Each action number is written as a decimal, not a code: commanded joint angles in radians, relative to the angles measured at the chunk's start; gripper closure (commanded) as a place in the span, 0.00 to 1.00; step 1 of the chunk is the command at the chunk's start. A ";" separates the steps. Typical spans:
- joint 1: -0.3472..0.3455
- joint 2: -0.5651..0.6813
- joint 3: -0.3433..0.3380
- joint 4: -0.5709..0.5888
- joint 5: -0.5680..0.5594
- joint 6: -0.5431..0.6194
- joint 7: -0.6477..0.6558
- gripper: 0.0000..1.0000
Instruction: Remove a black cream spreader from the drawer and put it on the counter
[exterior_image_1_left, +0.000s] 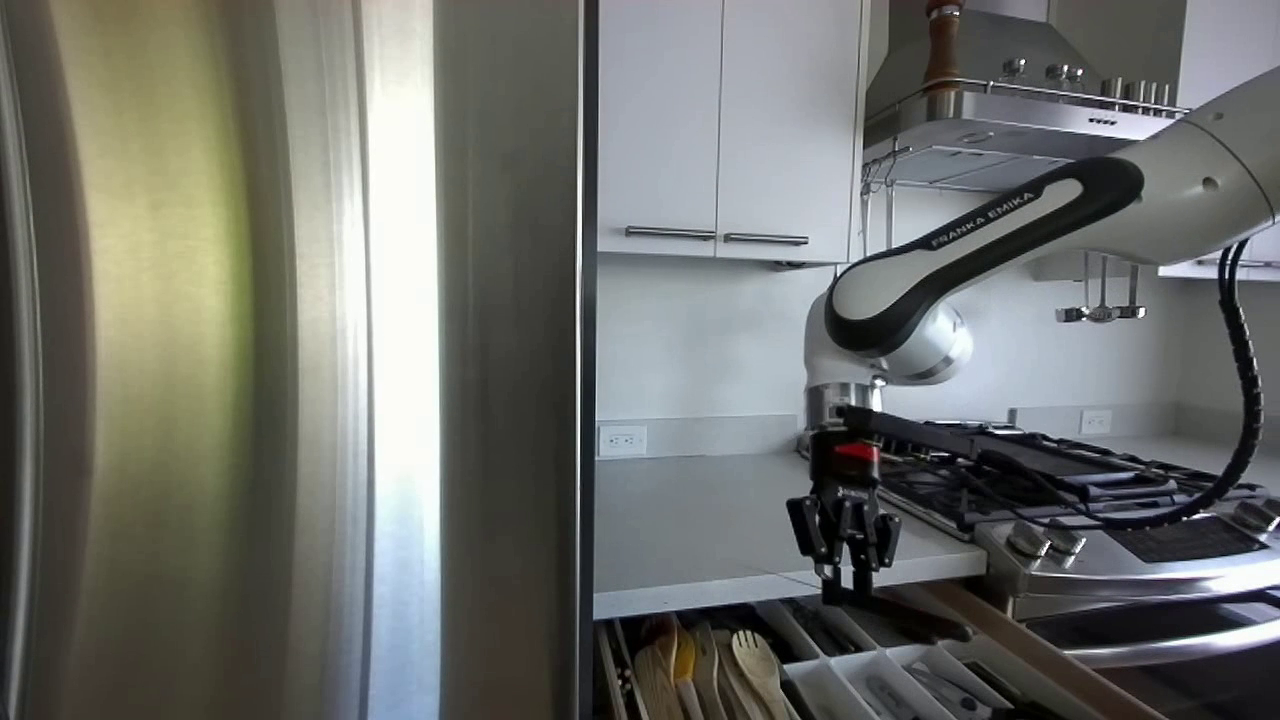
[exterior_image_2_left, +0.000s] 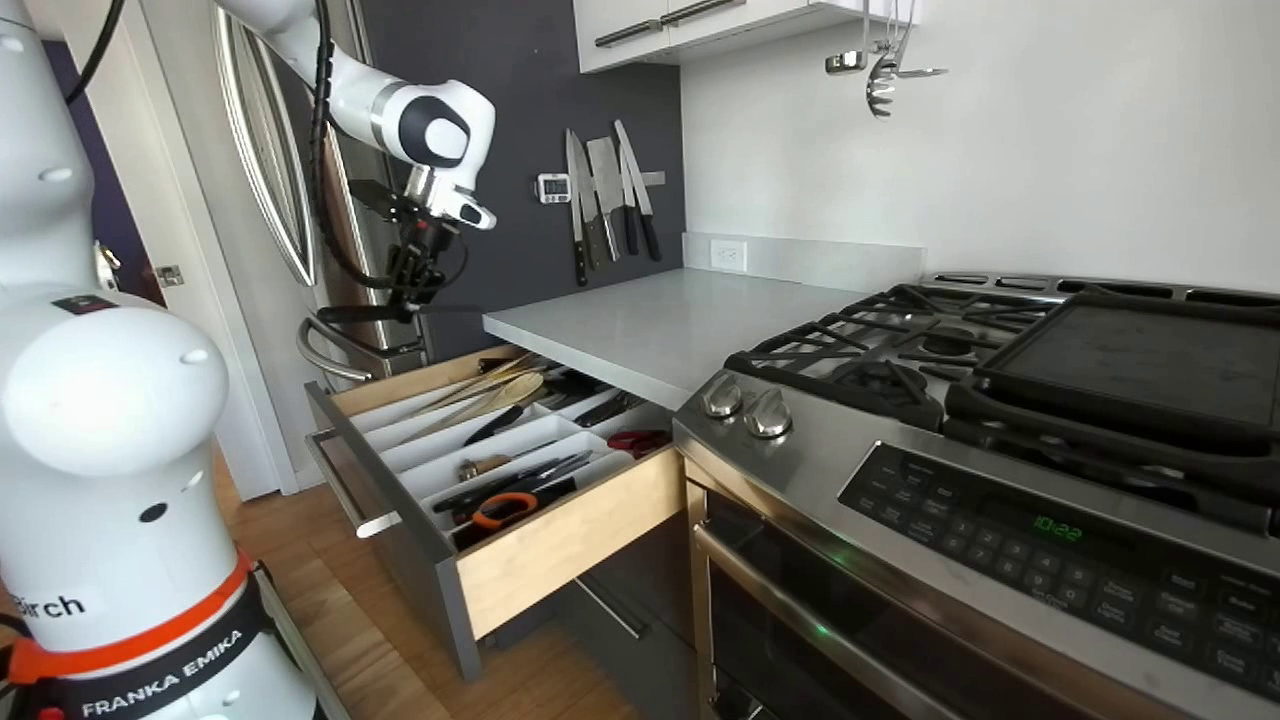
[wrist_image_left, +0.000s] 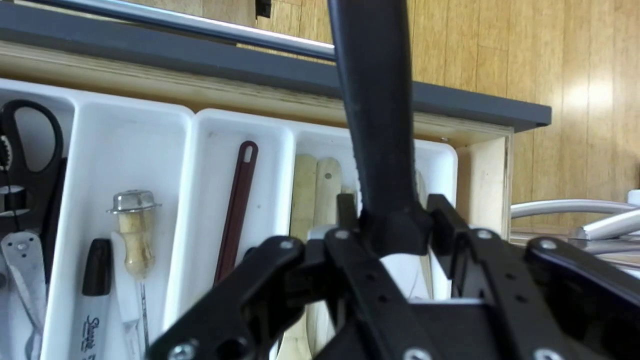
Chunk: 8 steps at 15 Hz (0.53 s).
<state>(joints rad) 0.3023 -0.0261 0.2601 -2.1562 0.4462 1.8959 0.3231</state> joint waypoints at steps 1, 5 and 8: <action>-0.035 0.058 -0.012 0.091 -0.110 -0.016 0.060 0.86; -0.068 0.172 -0.051 0.258 -0.269 -0.007 0.162 0.86; -0.063 0.290 -0.086 0.427 -0.388 -0.034 0.235 0.86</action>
<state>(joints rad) 0.2311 0.1299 0.1950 -1.9054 0.1634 1.8992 0.4727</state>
